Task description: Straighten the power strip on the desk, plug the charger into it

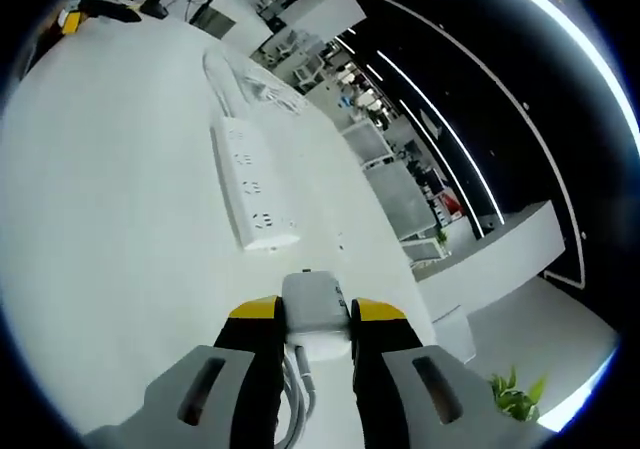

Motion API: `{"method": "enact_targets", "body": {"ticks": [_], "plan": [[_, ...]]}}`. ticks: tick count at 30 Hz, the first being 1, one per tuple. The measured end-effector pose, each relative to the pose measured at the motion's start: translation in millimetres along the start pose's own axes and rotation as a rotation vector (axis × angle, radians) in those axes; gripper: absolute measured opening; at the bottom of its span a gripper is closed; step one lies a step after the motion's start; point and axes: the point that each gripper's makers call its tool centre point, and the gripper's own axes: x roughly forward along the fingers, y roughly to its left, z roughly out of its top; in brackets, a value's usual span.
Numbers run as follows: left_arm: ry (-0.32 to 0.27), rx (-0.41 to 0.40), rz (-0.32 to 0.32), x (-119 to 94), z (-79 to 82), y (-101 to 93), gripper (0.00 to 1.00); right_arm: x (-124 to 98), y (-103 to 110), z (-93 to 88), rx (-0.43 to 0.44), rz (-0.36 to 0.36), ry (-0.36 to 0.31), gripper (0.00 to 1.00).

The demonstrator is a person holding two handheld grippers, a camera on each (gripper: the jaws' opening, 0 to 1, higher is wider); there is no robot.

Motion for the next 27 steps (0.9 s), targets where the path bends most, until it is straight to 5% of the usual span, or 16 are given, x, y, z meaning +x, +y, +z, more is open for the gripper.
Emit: {"method": "enact_targets", "body": {"ticks": [27], "plan": [[0.007, 0.004, 0.002, -1, -1.8, 0.7, 0.96, 17, 6, 28.1, -0.106, 0.077, 0.045, 0.23]]}}
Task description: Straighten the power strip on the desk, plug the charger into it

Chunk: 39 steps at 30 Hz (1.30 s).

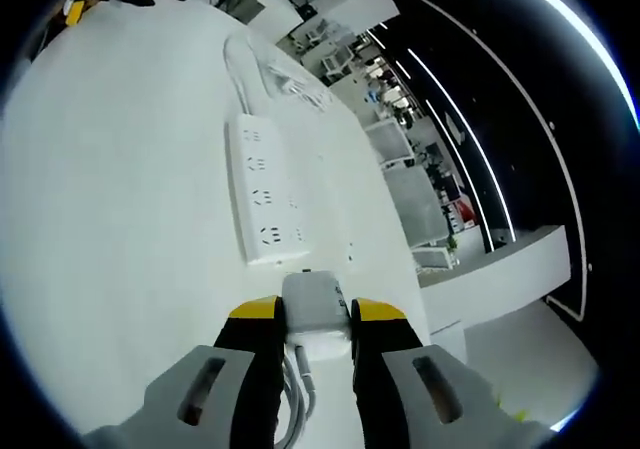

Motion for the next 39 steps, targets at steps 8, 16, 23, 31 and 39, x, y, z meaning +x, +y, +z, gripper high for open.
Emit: {"method": "enact_targets", "body": {"ticks": [8, 16, 23, 31, 39], "plan": [[0.001, -0.001, 0.004, -2, -1.2, 2.5, 0.96, 13, 3, 11.1, -0.034, 0.029, 0.018, 0.23], [0.006, 0.000, 0.010, -4, -3.2, 4.6, 0.96, 28, 11, 16.8, -0.057, 0.066, 0.034, 0.23], [0.014, 0.003, 0.007, -3, -5.4, 4.1, 0.96, 37, 15, 16.4, -0.061, 0.090, 0.043, 0.23], [0.016, 0.003, 0.002, 0, -6.6, 1.8, 0.96, 46, 16, 13.6, -0.078, 0.120, 0.089, 0.23], [0.018, 0.001, 0.001, 0, -7.8, 1.7, 0.96, 52, 16, 23.4, -0.111, 0.164, 0.118, 0.23]]}}
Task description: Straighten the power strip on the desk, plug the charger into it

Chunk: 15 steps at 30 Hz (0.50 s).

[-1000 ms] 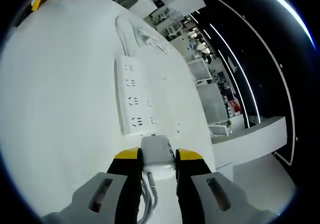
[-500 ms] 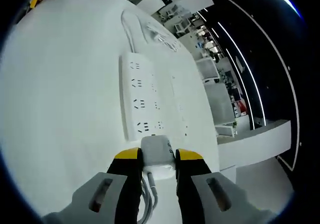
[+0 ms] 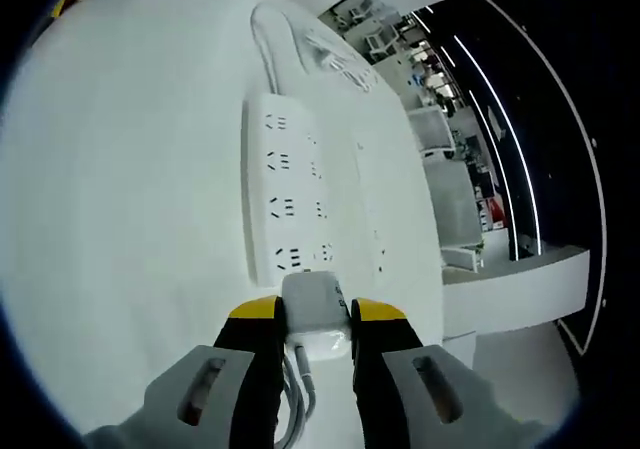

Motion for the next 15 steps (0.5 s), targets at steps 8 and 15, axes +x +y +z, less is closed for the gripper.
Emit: {"method": "enact_targets", "body": {"ticks": [8, 15], "plan": [[-0.003, -0.001, 0.004, -2, 0.6, 1.8, 0.96, 5, 1, 5.6, -0.027, 0.050, 0.061, 0.23], [0.000, -0.002, 0.008, -4, -1.1, 3.8, 0.96, 8, 0, 12.5, -0.070, 0.070, 0.093, 0.23]]}}
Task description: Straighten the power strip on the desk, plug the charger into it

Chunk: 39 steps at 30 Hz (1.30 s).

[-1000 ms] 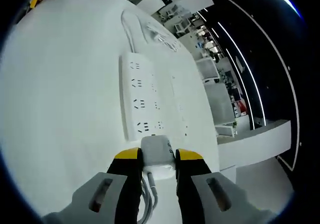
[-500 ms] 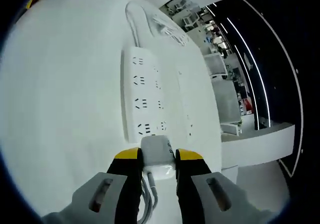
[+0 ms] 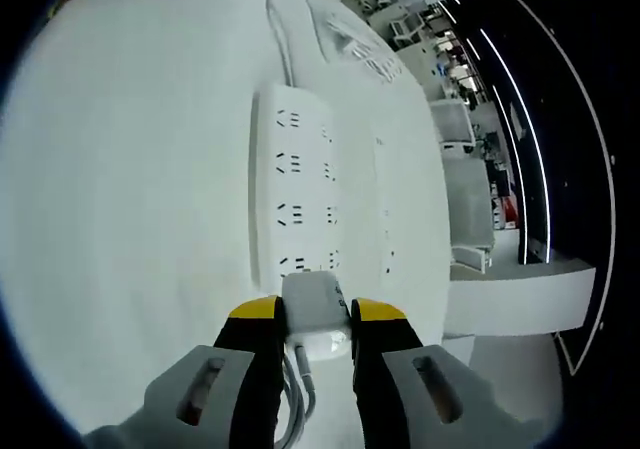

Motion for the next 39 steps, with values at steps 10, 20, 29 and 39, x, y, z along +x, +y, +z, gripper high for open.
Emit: {"method": "enact_targets", "body": {"ticks": [10, 20, 29, 39], "plan": [[0.000, -0.001, 0.001, -1, -0.1, 0.8, 0.96, 5, 1, 2.3, -0.038, 0.027, 0.051, 0.23], [0.005, 0.000, 0.002, -1, -1.1, 2.0, 0.96, 12, 1, 1.3, -0.070, 0.057, 0.118, 0.23], [0.023, 0.014, 0.006, 1, -2.3, 2.1, 0.96, 18, 4, 1.5, -0.076, 0.084, 0.145, 0.23], [0.057, 0.012, 0.004, 4, -7.3, 2.1, 0.97, 22, 3, 4.1, -0.097, 0.116, 0.165, 0.23]]}}
